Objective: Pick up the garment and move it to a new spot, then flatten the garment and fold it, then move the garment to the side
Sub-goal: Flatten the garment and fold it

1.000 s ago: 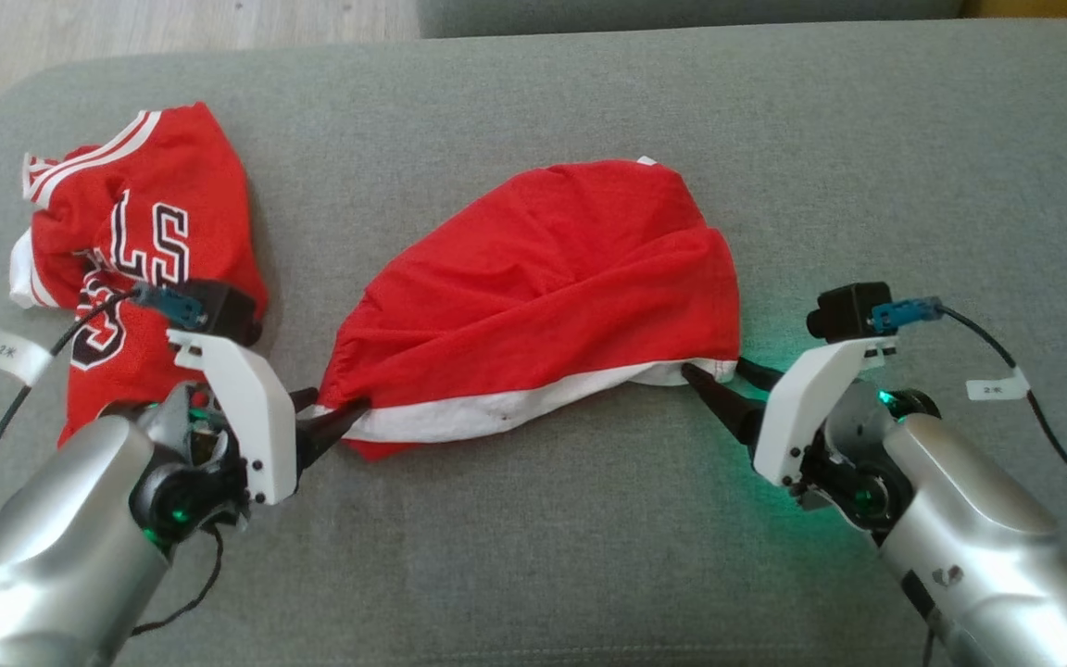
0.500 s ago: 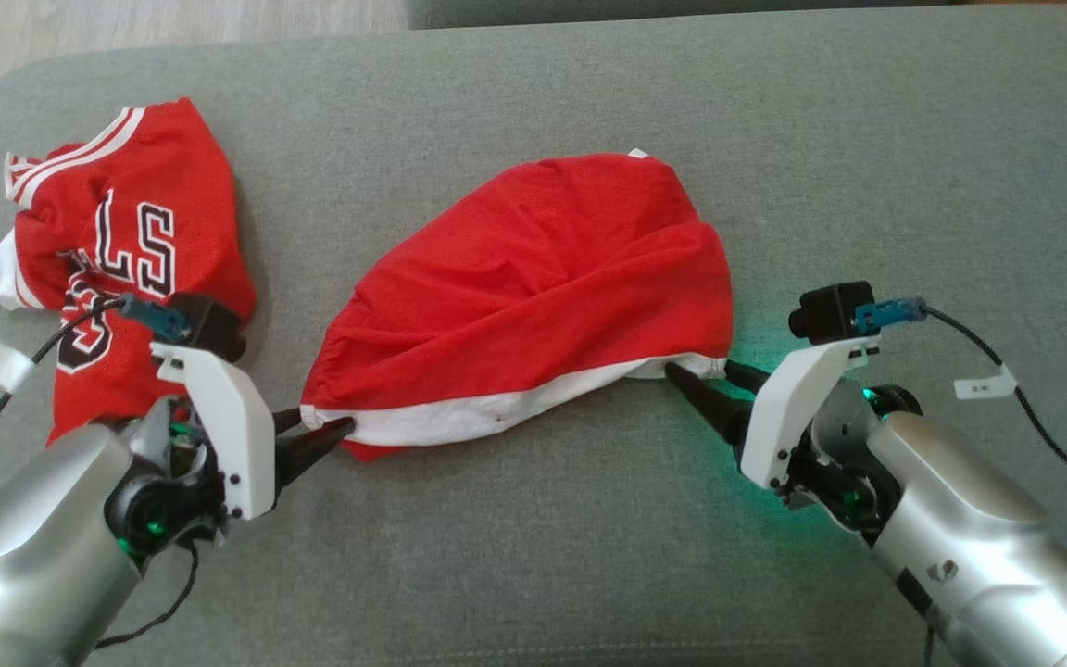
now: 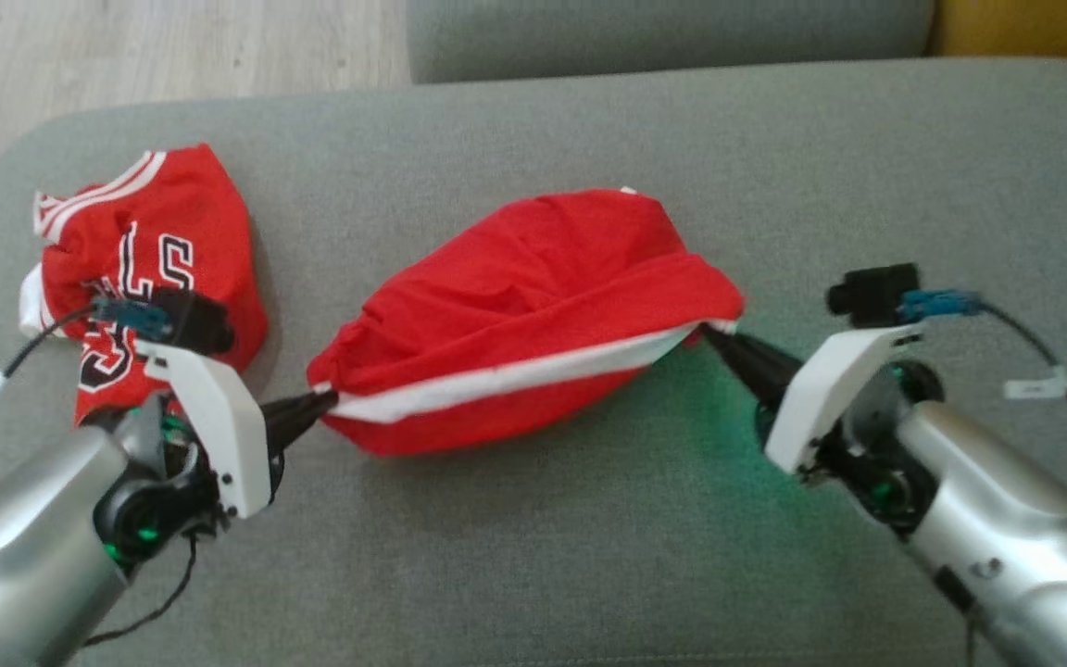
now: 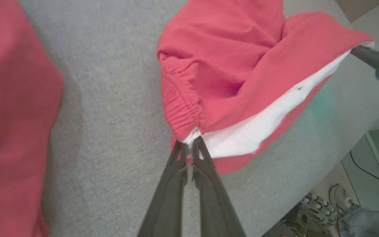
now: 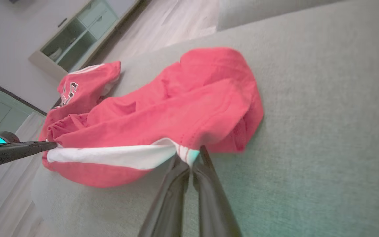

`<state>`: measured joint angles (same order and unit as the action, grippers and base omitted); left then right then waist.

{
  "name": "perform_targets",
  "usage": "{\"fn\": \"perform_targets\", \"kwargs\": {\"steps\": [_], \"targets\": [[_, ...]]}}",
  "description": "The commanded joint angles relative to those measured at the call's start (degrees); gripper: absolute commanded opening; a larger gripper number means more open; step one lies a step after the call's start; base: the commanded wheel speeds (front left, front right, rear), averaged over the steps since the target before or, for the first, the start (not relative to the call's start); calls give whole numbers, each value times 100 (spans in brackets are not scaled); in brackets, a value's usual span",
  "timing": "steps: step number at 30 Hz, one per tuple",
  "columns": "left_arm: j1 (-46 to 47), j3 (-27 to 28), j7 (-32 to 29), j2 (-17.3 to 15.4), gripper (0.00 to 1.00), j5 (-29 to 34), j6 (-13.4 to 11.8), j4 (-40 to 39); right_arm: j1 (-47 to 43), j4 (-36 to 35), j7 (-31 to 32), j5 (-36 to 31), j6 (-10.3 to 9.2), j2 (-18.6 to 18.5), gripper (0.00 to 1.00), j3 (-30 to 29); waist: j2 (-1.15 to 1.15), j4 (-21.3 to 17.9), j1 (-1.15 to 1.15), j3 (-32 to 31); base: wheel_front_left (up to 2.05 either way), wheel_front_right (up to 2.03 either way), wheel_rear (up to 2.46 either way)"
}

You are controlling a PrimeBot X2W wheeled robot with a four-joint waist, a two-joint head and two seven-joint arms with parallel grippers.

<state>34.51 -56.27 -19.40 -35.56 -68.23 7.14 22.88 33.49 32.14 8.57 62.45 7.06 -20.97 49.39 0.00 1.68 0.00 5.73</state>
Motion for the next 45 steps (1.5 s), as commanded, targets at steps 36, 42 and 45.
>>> {"fn": "perform_targets", "kwargs": {"steps": [36,42,45], "targets": [[5703,926,1789,1997,0,778,31,3037,5363,323,-1244,349,43,-1028,0,142,0,-475,0,1703,0,0,0],[4189,147,1212,1648,0,277,34,2446,4002,-15,-701,662,43,-1442,0,1123,0,-543,0,1365,0,0,0],[3509,-43,739,1422,0,-176,34,2188,3418,-234,-331,916,43,-1686,0,1501,0,-565,0,1074,0,0,0]]}}
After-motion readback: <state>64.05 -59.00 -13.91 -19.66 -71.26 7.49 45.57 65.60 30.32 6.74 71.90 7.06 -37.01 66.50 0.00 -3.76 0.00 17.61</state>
